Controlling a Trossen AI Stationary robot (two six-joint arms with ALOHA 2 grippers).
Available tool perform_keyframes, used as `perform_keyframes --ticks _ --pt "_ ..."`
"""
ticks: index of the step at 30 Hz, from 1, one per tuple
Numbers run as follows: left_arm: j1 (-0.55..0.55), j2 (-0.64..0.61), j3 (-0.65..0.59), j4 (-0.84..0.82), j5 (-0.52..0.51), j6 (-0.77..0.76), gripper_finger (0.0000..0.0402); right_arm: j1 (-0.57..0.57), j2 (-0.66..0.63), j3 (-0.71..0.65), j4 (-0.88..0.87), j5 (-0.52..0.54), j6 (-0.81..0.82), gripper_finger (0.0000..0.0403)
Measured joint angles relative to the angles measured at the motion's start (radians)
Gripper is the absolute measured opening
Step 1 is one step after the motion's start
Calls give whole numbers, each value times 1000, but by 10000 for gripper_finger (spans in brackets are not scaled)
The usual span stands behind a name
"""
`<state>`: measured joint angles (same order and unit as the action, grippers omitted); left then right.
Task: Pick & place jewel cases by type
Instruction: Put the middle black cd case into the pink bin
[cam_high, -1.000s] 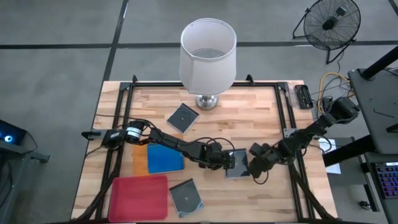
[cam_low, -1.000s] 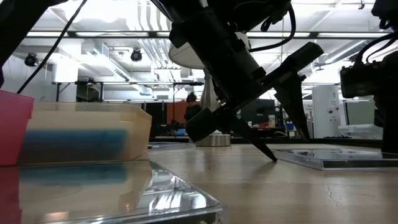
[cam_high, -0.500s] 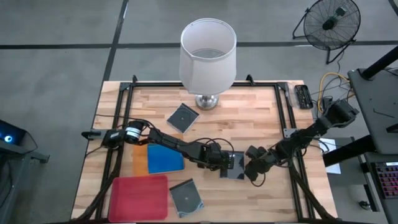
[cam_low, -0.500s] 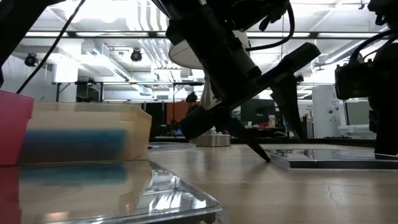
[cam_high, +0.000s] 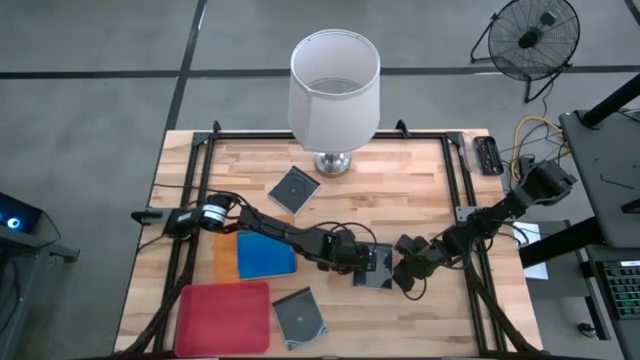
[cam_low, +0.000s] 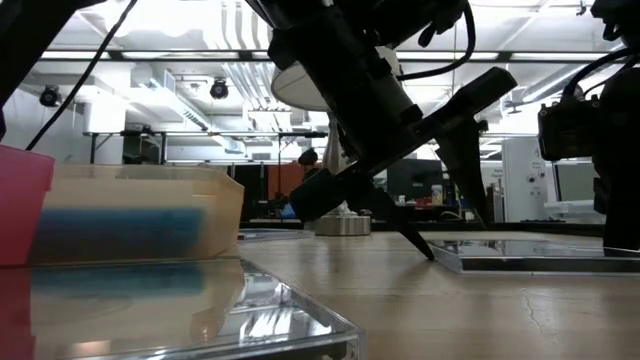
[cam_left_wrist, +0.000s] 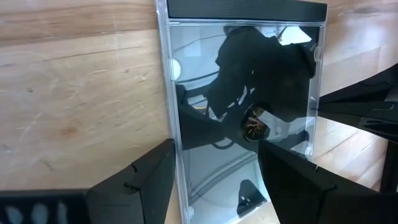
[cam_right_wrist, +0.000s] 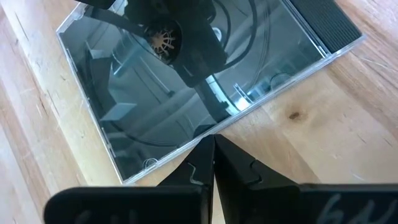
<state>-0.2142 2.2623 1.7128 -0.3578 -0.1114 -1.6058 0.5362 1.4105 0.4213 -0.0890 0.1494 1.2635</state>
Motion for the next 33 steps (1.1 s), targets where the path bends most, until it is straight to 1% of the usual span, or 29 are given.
perform_keyframes --ticks 12,24,33 --pt "0 -3 8 -14 -2 -19 208 0 0 -11 4 0 1 8" --pt "-1 -35 3 -29 2 -16 208 0 0 -14 3 3 13 8" --pt "-1 -40 7 -39 24 -14 208 0 0 -16 2 2 20 8"
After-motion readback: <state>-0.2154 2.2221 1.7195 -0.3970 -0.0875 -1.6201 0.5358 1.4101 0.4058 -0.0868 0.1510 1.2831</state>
